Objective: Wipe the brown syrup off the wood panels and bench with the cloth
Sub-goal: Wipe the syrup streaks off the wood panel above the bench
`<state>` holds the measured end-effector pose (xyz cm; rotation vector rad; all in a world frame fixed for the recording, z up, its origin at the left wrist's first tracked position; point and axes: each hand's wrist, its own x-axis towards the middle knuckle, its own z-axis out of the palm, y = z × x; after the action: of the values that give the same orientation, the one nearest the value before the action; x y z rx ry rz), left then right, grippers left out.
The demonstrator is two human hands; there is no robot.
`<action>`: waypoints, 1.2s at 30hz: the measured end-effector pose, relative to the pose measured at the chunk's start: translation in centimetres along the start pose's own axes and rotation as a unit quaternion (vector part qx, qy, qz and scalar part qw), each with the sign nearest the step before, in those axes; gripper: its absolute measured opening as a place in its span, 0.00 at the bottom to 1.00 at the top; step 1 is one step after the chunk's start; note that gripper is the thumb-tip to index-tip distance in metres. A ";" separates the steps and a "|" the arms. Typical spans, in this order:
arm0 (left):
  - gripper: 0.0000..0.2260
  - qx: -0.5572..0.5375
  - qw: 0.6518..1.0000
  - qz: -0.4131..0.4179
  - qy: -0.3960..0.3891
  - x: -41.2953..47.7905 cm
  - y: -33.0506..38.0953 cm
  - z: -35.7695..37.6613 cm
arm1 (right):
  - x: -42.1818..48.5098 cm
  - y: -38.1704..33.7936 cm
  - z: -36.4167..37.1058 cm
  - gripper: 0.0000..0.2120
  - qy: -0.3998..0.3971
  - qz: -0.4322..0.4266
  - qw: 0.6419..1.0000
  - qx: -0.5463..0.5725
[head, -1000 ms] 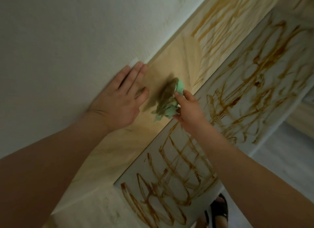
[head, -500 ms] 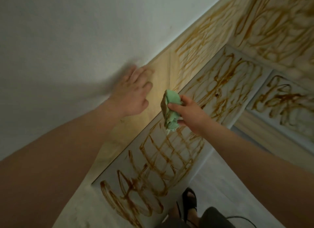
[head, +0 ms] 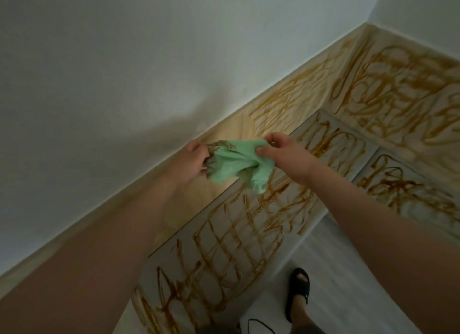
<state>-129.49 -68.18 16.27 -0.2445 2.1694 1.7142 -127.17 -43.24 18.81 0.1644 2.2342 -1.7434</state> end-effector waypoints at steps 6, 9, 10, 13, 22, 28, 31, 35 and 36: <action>0.11 -0.073 0.995 -0.028 0.066 1.4 3.7 4.7 | 1.8 -0.3 -6.1 0.04 -0.033 0.001 0.999 0.004; 0.15 0.008 0.994 -0.039 0.106 3.0 5.7 8.4 | 2.7 -0.1 -9.3 0.04 -0.077 0.022 0.993 0.086; 0.18 0.086 0.989 -0.027 0.121 3.3 6.4 9.8 | 3.1 0.1 -10.6 0.06 -0.084 0.025 0.989 0.120; 0.11 0.103 0.987 0.008 0.127 4.3 7.6 14.0 | 4.5 0.8 -13.5 0.11 -0.085 0.029 0.979 0.180; 0.14 -0.139 0.982 -0.115 -0.059 7.3 9.2 27.0 | 6.3 2.5 -22.1 0.19 -0.206 0.038 0.971 0.113; 0.16 -0.205 0.973 -0.107 0.005 9.2 11.9 30.6 | 8.4 3.7 -27.7 0.15 -0.025 0.008 0.998 -0.063; 0.17 -0.170 0.979 -0.108 0.024 9.8 13.0 30.5 | 9.4 4.7 -29.5 0.12 0.021 -0.019 0.992 -0.122; 0.14 -0.119 0.986 -0.118 0.022 10.1 13.9 29.8 | 11.0 7.2 -30.1 0.13 0.078 -0.011 0.985 -0.151; 0.13 -0.112 0.987 -0.112 0.029 10.3 13.9 29.6 | 11.3 8.0 -29.8 0.12 0.090 0.005 0.985 -0.148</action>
<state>-138.69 -35.30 19.07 -0.5807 1.9011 1.8360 -140.68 -13.58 14.46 0.2754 2.5852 -1.4185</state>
